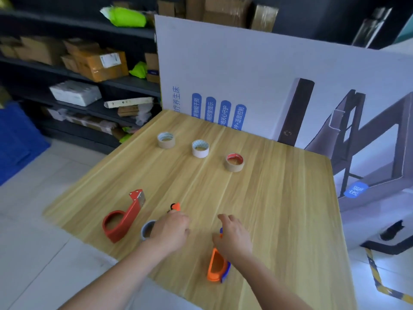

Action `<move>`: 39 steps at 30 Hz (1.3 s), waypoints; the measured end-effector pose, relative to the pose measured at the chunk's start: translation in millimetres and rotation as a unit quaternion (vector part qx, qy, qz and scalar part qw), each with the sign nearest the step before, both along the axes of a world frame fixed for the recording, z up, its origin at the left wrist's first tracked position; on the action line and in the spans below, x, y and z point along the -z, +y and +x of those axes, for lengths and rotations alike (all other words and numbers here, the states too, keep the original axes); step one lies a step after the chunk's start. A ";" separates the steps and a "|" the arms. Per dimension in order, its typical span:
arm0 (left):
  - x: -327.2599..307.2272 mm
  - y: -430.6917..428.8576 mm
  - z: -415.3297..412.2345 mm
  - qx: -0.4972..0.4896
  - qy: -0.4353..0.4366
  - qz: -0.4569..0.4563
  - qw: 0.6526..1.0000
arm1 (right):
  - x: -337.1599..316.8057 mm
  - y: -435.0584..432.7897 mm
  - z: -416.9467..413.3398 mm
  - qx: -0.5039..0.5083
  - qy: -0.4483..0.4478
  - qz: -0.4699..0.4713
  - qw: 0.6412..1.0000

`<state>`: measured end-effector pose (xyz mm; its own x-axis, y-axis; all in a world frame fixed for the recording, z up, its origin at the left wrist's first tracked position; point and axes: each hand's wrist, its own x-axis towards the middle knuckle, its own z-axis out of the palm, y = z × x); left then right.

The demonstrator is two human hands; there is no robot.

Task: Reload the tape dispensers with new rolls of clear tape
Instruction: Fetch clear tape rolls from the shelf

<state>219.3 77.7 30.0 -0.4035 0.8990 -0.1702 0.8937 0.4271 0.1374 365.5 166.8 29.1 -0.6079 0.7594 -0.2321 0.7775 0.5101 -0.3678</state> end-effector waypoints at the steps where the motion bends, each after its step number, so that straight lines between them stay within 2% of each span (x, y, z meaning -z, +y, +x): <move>1: -12.1 -6.3 -7.7 -0.008 0.027 0.001 1.000 | -8.3 -0.5 -9.0 -0.024 0.006 0.012 1.000; 6: -67.3 -46.2 -45.6 -0.057 0.136 0.045 0.988 | -52.7 -12.8 -55.3 -0.122 0.038 0.071 0.989; 12: -120.7 -107.2 -84.9 -0.156 0.190 0.123 0.962 | -104.4 -43.5 -113.7 -0.209 0.084 0.153 0.962; 18: -160.5 -176.3 -134.7 -0.224 0.233 0.145 0.935 | -148.6 -88.0 -177.9 -0.270 0.135 0.212 0.929; 27: -200.2 -281.5 -221.1 -0.282 0.293 0.169 0.898 | -185.0 -165.9 -293.0 -0.299 0.223 0.291 0.881; 34: -216.0 -345.0 -291.0 -0.312 0.326 0.126 0.884 | -206.3 -221.6 -369.1 -0.305 0.247 0.314 0.865; 39: -223.3 -370.4 -337.1 -0.328 0.340 0.143 0.870 | -216.0 -244.3 -424.3 -0.330 0.252 0.309 0.856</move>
